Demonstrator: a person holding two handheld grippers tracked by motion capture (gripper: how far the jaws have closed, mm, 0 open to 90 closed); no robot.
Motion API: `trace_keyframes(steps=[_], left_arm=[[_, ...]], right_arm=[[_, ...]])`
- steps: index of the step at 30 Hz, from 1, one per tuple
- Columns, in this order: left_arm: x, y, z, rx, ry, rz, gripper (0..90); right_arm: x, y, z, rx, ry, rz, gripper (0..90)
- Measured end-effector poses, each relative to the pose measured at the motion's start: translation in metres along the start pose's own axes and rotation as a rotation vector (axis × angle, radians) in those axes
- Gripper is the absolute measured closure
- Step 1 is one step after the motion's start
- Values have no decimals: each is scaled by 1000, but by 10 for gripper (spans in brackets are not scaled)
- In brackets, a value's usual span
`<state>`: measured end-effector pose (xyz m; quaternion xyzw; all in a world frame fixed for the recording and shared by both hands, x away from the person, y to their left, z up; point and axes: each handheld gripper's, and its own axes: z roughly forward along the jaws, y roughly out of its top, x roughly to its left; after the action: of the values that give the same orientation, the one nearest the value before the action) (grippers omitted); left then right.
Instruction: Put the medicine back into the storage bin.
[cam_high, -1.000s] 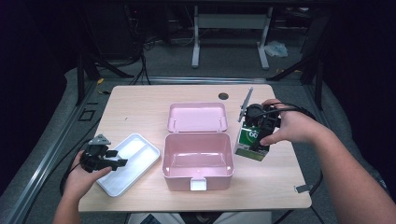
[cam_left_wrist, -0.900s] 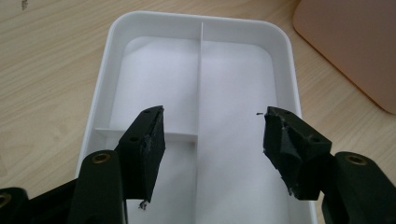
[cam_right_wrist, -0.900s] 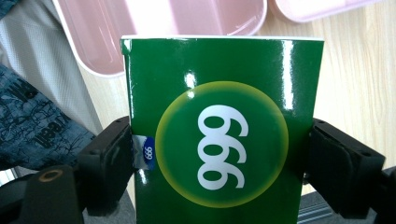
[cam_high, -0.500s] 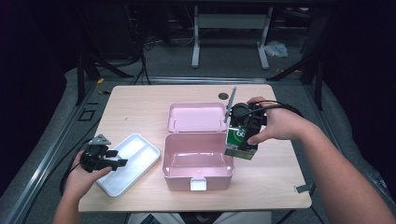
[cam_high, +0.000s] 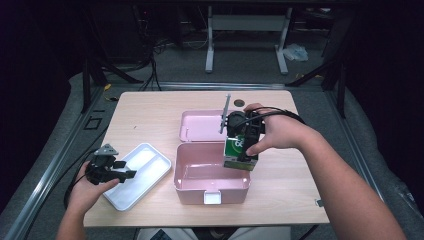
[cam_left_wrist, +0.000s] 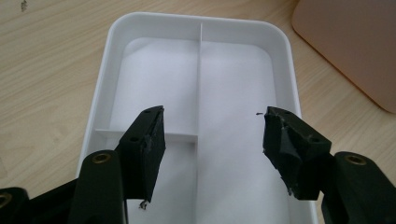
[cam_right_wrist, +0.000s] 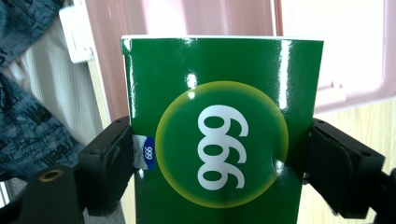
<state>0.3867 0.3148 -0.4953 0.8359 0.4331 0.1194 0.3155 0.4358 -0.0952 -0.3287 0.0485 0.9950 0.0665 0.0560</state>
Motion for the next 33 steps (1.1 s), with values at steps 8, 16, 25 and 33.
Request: trace_keyframes(steps=[8,16,25,33], left_arm=[[0,0,0,-1,-2,0,390],[0,0,-1,-7,-2,-5,391],[0,0,0,-3,-3,2,392],[0,-1,-1,-6,-2,-3,392]], right_arm=[[5,23,5,-1,2,-45,165],[7,33,10,-14,12,-62,165],[9,37,17,-8,5,-79,165],[9,39,36,6,24,-82,165]])
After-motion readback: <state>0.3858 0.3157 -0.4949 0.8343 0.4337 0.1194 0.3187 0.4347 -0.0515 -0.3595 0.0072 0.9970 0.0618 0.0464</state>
